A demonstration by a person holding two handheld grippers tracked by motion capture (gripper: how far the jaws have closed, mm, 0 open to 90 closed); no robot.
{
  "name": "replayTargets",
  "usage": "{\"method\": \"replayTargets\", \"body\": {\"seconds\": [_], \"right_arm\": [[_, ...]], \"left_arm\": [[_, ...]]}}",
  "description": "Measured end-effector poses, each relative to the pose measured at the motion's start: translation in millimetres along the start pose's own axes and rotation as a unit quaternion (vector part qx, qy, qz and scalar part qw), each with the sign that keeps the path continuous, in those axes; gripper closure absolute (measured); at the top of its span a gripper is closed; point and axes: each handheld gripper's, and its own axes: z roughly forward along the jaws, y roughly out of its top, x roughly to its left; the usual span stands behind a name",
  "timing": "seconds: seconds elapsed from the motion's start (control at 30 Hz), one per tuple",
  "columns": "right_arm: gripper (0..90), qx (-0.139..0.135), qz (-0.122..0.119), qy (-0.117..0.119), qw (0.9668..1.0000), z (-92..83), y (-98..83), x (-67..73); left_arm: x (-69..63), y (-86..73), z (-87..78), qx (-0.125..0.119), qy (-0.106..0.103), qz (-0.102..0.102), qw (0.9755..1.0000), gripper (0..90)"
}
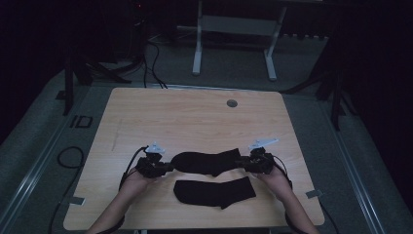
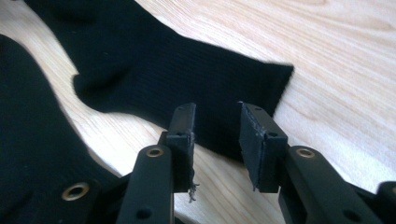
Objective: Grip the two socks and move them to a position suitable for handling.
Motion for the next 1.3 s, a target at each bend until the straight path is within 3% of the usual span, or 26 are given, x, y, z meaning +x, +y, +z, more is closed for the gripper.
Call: {"method": "replayTargets", "body": {"seconds": [0.2, 0.37, 0.47, 0.6, 0.73, 0.9, 1.0, 1.13, 1.3], "right_arm": [[59.4, -0.01, 0.017, -0.002, 0.9998, -2.1, -5.4, -2.7], [51.0, -0.013, 0.019, -0.002, 0.9997, -7.9, -10.1, 2.3], [50.7, -0.012, 0.017, -0.001, 0.9998, -13.5, -14.6, 6.9], [50.5, -0.011, 0.01, -0.002, 0.9999, -21.5, -21.5, 13.9], [49.4, -0.009, 0.018, 0.001, 0.9998, -27.0, -31.8, 20.0], [49.4, 0.005, 0.01, -0.007, 0.9999, -28.9, -42.6, 26.6], [50.1, 0.016, 0.007, -0.01, 0.9998, -27.8, -47.9, 29.6], [52.4, 0.023, -0.009, -0.016, 0.9996, -25.0, -55.6, 32.6], [66.6, 0.027, -0.019, -0.034, 0.9989, -25.4, -55.8, 36.9]], "left_arm": [[4.4, -5.3, -7.1, -0.012, 0.045, -0.012, 0.9988, 47.4], [5.9, -10.5, -15.8, -0.023, 0.038, -0.024, 0.9988, 42.8], [-3.8, -14.6, -21.0, -0.026, 0.025, -0.015, 0.9992, 41.8], [-19.8, -17.7, -22.9, -0.029, 0.009, 0.001, 0.9995, 41.7], [-33.1, -20.5, -19.8, -0.033, -0.017, 0.015, 0.9992, 41.7], [-46.0, -25.5, -8.4, -0.01, -0.035, 0.031, 0.9988, 43.8], [-50.9, -29.1, -1.4, 0.008, -0.033, 0.047, 0.9983, 47.8], [-52.3, -32.0, 3.6, 0.014, -0.032, 0.045, 0.9984, 54.9], [-50.6, -31.6, 6.2, 0.012, -0.027, 0.038, 0.9988, 70.8]]}}
